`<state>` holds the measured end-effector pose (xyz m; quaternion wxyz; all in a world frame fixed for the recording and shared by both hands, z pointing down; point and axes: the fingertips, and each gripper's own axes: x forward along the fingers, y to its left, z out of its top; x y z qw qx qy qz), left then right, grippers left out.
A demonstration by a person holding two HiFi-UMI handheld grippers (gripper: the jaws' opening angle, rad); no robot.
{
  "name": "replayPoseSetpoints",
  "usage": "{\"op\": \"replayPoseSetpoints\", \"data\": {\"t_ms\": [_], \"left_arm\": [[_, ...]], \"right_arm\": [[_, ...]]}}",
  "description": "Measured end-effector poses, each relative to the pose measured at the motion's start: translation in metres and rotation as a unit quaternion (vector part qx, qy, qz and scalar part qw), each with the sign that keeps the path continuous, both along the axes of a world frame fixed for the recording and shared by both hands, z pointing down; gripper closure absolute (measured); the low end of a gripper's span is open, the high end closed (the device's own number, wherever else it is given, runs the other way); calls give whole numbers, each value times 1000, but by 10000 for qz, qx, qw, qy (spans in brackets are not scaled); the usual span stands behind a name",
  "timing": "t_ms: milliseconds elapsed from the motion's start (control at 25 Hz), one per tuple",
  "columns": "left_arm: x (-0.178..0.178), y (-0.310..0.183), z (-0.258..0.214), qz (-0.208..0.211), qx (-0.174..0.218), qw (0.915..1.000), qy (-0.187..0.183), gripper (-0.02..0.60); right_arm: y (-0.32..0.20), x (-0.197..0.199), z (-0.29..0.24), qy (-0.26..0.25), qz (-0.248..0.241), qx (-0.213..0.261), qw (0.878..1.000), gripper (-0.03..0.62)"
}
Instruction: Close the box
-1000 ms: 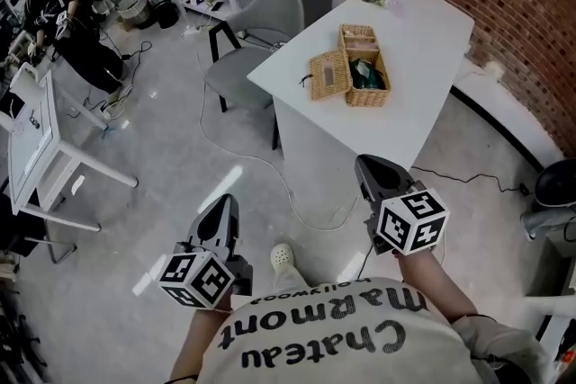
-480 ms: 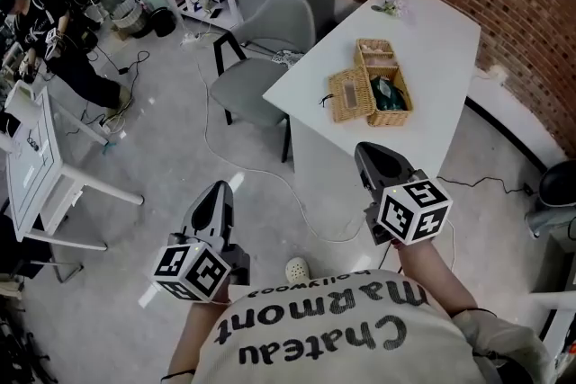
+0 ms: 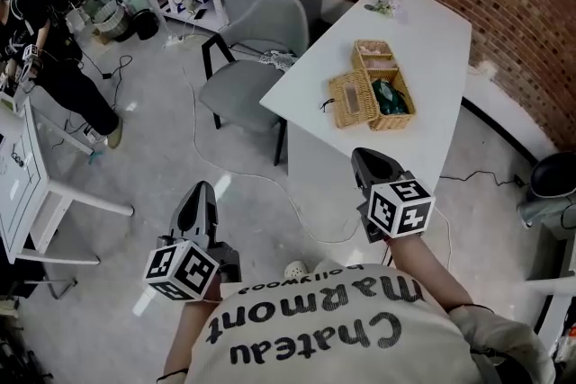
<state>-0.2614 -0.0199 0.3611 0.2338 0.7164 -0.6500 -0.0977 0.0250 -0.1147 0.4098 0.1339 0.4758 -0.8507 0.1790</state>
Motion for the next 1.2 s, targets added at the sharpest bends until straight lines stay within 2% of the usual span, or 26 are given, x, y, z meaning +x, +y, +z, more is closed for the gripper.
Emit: {"op": "replayPoseSetpoints", "data": {"t_ms": [280, 400, 800, 920, 1200], "left_arm": [[-17, -11, 22, -166, -147, 9993, 316, 580], [-25, -18, 23, -345, -176, 9983, 444, 580], [-42, -50, 12, -1049, -55, 9933, 485, 580], [-47, -55, 15, -1246, -170, 9910, 468, 580], [-60, -61, 19, -1627, -232, 9856, 411, 580]], "right_arm": [[-26, -2, 26, 612, -110, -129, 9980, 589], [-47, -6, 24, 869, -283, -62, 9958, 556], [-135, -22, 32, 1386, -969, -86, 9856, 493], [-155, -25, 45, 1691, -1299, -219, 9768, 462], [-188, -34, 76, 2427, -2135, -657, 9440, 436]]}}
